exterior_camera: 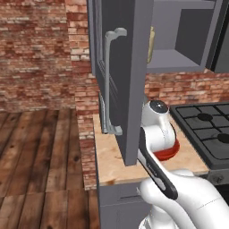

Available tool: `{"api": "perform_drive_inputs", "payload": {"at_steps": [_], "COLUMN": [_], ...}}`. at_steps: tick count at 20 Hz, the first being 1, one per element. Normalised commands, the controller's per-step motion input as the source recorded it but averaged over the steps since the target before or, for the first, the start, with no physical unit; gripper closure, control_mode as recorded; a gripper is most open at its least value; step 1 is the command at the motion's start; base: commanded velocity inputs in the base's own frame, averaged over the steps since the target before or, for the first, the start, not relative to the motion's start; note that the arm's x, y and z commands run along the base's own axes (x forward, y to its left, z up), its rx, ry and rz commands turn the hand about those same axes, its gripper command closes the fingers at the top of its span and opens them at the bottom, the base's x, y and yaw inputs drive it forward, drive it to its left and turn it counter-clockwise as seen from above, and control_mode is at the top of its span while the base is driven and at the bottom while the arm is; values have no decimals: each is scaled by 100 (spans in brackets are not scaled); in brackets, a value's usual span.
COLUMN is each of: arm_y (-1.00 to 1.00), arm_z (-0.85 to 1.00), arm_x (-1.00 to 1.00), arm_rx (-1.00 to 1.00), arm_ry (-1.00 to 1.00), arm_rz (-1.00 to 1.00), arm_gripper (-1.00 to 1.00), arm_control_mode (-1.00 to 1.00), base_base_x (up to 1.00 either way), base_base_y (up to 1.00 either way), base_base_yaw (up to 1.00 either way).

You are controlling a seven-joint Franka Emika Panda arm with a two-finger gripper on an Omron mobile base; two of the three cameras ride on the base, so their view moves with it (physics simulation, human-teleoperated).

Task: Pick the egg and butter from the fridge and place them by the bowl for mixing.

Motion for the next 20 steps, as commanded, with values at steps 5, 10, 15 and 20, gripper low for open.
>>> {"api": "perform_drive_inputs", "payload": {"at_steps": [5,10,15,20], "arm_y": [10,10,11,4], "arm_z": [-39,-39,-34,-28], "arm_x": [32,29,37,44], "arm_rx": [-2,-2,-1,0], "arm_ry": [0,0,0,0], "arm_rz": [-1,-4,-9,-8], "arm_gripper": [100,100,100,100], "arm_control_mode": [-100,-100,-100,-100], "base_base_x": [0,0,0,0], "base_base_y": [0,0,0,0], "base_base_yaw": [0,0,0,0]}}
